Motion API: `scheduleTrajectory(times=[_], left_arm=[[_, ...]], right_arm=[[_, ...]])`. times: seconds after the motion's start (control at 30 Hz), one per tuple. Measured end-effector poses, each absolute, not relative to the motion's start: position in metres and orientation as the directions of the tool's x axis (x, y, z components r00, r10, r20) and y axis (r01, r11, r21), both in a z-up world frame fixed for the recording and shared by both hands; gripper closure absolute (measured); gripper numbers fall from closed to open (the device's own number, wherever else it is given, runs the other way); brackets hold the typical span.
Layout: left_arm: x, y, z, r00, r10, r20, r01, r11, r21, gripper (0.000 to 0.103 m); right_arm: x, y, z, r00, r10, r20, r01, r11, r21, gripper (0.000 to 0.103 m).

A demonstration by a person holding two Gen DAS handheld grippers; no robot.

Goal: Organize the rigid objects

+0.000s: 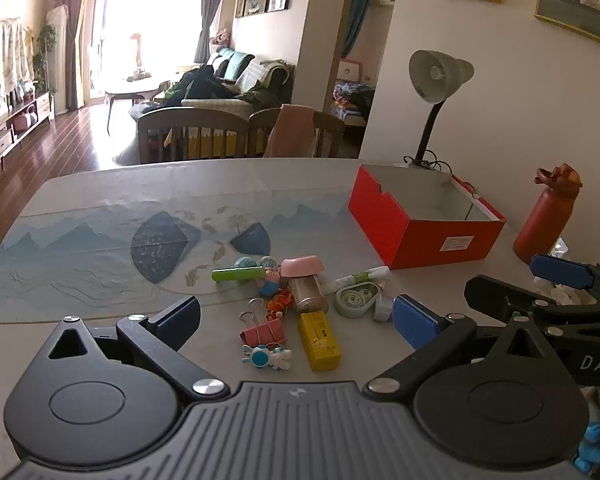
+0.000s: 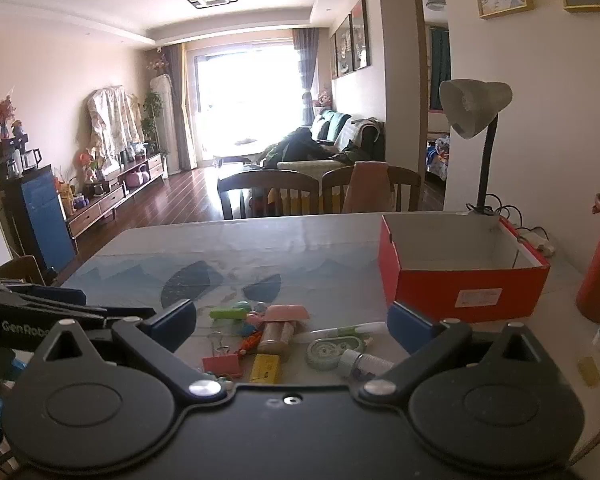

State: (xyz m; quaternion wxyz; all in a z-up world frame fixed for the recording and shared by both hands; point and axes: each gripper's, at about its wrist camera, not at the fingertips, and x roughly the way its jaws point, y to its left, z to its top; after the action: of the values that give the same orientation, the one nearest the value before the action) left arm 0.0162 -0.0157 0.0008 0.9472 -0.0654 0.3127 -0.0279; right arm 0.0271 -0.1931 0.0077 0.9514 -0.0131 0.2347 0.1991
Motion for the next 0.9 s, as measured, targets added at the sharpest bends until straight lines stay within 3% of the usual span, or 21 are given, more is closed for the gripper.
scheduleTrajectory(times=[0.2,0.5,0.9], left_arm=[[0.044,-0.021,-0.01,0.779,-0.051,-0.625,-0.055,0.987,-0.149,0.0],[0.085,-0.041,-0.045,0.716,0.008,-0.698,-0.129,0.984,-0.12,0.0],[0.135,-0.066,-0.124,0.572,0.059,-0.818,-0.205,0.976,-0.073,0.001]], right_arm=[[0.067,-0.22,-0.002,0.776,0.397,-0.491,-0.41,0.908,0.086,0.006],[0.132,-0.235,-0.05,0.64,0.48,-0.6,-0.582,0.813,0.03,0.01],[0.195,-0.236,-0.114,0.442,0.499,-0.745,-0.754,0.657,-0.007,0.03]])
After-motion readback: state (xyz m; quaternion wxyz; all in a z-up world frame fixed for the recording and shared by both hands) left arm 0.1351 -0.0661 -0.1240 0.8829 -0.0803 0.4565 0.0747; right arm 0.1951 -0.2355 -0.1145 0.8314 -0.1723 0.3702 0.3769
